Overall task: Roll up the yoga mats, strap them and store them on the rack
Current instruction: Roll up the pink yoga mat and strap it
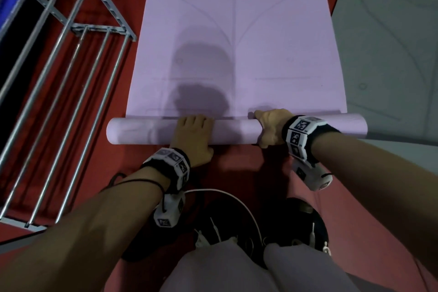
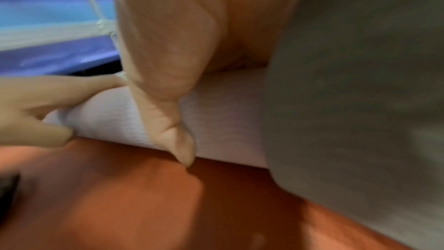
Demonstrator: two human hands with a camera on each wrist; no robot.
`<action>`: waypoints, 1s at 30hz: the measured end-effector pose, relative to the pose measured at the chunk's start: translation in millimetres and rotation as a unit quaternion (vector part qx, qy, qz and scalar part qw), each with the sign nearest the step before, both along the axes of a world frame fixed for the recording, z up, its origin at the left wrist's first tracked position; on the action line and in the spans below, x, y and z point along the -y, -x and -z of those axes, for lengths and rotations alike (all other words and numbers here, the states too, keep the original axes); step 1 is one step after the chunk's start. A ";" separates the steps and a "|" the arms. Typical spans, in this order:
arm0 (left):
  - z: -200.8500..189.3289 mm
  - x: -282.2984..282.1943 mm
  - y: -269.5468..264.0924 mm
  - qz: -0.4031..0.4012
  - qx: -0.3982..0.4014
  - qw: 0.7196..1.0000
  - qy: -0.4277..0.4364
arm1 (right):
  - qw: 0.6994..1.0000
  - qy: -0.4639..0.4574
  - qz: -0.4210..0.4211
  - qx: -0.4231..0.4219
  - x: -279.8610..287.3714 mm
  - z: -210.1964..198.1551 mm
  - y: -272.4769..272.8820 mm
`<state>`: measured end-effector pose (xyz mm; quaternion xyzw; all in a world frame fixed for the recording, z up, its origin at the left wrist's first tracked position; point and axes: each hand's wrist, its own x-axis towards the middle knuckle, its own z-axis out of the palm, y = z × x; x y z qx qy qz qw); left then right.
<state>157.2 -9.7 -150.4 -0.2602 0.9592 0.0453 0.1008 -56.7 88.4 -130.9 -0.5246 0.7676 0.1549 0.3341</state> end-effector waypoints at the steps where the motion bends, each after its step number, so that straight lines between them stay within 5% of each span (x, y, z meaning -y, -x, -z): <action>1: -1.9 -0.2 2.4 0.001 0.047 0.999 -0.006 | 1.000 -0.011 0.009 0.007 1.4 2.3 0.2; 5: -8.3 3.7 19.5 -0.023 0.132 0.991 0.002 | 1.000 0.004 0.024 0.003 -1.9 0.6 -1.3; 11: -11.3 13.8 31.0 -0.052 0.142 0.988 -0.022 | 0.972 0.126 -0.068 -0.188 -23.4 9.3 -40.8; 20: -19.1 24.2 41.4 -0.048 0.198 0.957 -0.208 | 0.992 0.102 -0.047 -0.064 -25.7 -3.0 -28.1; 25: -16.4 20.6 39.9 -0.057 0.195 0.952 -0.227 | 0.979 0.109 -0.085 -0.153 -44.2 3.9 -48.6; 30: -11.0 3.6 24.9 -0.057 0.155 0.977 -0.133 | 0.978 0.165 -0.046 -0.115 -47.6 11.0 -49.6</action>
